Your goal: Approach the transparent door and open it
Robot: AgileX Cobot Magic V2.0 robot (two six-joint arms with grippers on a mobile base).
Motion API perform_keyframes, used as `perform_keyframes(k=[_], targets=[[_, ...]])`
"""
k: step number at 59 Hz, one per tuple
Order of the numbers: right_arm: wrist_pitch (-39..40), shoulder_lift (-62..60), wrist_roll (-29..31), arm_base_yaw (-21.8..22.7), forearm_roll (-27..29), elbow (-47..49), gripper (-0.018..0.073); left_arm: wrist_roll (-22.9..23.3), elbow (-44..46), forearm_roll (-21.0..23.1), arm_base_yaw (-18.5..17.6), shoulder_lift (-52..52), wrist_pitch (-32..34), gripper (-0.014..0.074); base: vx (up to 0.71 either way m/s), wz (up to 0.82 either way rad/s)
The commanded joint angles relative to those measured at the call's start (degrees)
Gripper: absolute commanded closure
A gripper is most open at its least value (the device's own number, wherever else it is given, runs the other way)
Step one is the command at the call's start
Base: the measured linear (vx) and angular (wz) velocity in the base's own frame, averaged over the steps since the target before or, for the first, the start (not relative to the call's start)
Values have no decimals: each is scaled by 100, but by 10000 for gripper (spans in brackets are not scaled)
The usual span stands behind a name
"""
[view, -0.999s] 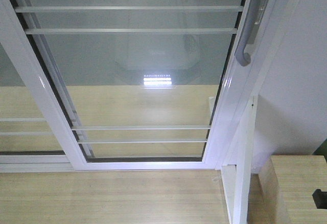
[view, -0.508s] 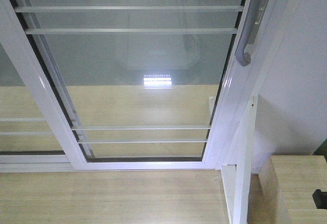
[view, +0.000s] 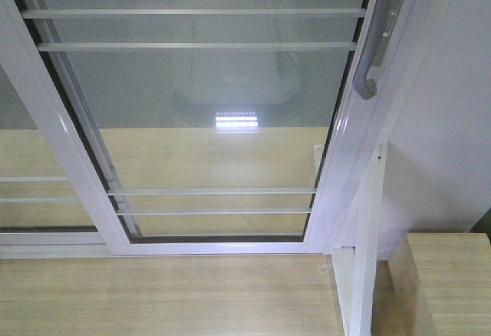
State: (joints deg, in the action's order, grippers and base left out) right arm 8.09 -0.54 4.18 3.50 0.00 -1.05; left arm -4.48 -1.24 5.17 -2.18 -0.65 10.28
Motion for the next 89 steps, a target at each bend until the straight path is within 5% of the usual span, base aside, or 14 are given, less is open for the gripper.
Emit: perform_keyframes(k=[1, 12, 23, 47, 56, 74, 89], targets=[[288, 20, -189, 31, 0, 620, 567, 55, 555, 36, -19, -66, 502, 602, 0, 0], [-1415, 422, -115, 31, -161, 2586, 567, -54, 2305, -56, -19, 246, -435, 602, 0, 0], [-1631, 1642, -120, 31, -147, 3739, 567, -134, 3688, -257, -19, 1498, -1554, 602, 0, 0], [-809, 3654, -87, 31, -194, 3800, 536, 189, 3854, -266, -19, 3273, -939, 577, 0, 0], [-51, 4072, -168, 31, -183, 3800, 431, 181, 3854, -266, -19, 3369, -867, 513, 0, 0], [239, 5082, -547, 24, -185, 3800, 64, 186, 3854, -267, -19, 3735, -1232, 246, 0, 0], [1336, 6346, -834, -315, -1109, 3800, 58, 209, 3854, -262, -19, 3879, -1257, 196, 0, 0]])
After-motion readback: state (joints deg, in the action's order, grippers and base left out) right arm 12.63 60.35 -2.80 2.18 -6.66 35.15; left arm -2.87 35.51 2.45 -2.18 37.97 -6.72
